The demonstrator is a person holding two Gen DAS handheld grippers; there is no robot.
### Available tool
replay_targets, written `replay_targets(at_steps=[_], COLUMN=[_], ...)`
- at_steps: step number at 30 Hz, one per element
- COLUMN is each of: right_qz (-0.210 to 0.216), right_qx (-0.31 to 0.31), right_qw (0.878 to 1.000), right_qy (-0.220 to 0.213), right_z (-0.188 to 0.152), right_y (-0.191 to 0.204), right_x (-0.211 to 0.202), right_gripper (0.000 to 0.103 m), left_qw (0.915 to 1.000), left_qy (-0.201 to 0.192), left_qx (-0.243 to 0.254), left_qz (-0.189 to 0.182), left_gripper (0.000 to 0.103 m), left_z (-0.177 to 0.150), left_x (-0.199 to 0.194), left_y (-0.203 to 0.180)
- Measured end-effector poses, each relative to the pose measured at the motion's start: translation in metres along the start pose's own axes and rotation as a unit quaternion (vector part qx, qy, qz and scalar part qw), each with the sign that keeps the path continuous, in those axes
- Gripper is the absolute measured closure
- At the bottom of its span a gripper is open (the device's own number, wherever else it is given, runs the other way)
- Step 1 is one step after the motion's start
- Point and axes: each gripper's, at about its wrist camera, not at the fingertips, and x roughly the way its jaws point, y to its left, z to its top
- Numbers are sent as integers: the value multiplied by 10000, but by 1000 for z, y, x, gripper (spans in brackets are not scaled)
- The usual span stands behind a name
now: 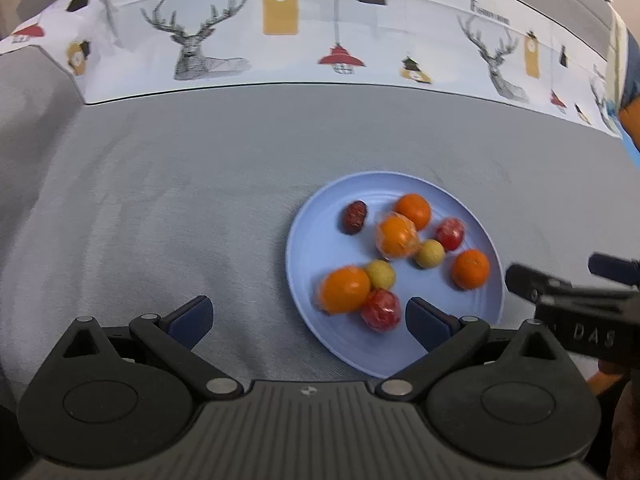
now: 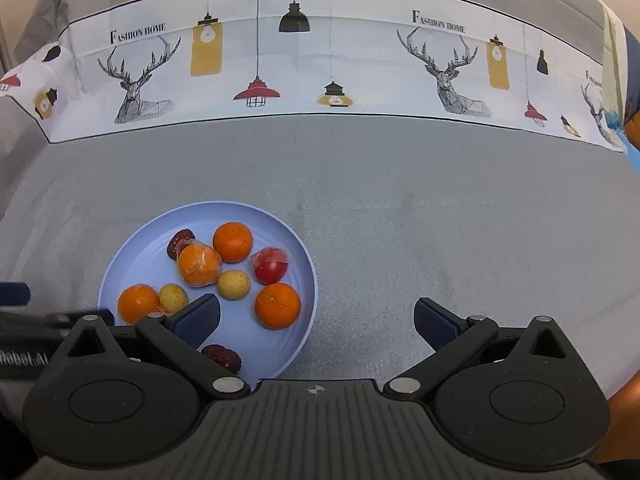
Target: Organize fruits
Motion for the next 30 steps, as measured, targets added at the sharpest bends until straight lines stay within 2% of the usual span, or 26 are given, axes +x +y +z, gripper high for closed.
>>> replay_targets(at_steps=[7,30], right_qz=[-22,-36], right_qx=[-323,-273], right_qw=[9994,9994], right_qy=[76,200], right_z=[-3,-5], right_y=[11,11], right_x=[6,14], right_gripper=[1,1], left_qw=[9998,9998], left_qy=[145,154], left_qx=[-61,34], left_qz=[-142,-138], left_gripper=[1,1], left_z=[1,1], left_x=[3,6], left_y=[3,-2])
